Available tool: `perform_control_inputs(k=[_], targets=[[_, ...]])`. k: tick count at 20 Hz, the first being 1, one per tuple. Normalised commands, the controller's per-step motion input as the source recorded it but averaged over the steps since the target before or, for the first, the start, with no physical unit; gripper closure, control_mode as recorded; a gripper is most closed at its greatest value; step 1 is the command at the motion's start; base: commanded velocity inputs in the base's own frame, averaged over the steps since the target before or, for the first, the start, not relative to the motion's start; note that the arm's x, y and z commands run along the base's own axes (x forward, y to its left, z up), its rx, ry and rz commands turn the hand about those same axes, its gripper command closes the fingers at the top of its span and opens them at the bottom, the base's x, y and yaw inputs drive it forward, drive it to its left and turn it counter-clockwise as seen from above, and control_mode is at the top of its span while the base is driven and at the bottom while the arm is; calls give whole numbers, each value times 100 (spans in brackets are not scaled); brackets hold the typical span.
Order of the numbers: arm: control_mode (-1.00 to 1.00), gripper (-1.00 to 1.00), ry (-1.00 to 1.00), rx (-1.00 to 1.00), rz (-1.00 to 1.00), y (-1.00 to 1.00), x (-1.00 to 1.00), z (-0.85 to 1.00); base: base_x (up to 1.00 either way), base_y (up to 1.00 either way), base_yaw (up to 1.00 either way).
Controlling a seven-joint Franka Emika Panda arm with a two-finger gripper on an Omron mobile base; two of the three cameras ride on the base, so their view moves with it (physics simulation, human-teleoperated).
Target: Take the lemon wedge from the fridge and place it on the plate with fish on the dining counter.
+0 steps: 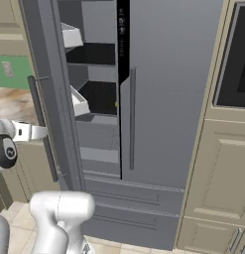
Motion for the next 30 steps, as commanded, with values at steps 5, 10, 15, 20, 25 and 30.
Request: perform_control_inputs(k=[5, 10, 15, 20, 25, 30], targets=[[-100, -100, 0, 2, -8, -7, -100, 30, 0, 0, 0], [-100, -100, 0, 14, -5, -84, -100, 44, 0, 0, 0], [-100, -100, 5, 34, 10, -100, -23, 19, 0, 0, 0], [-100, -100, 4, 24, 23, -99, 23, 0, 0, 0, 0], [-100, -100, 15, 22, 36, -37, 77, -1, 0, 0, 0], [-100, -100, 9, 15, 24, -11, 87, 0, 0, 0, 0]])
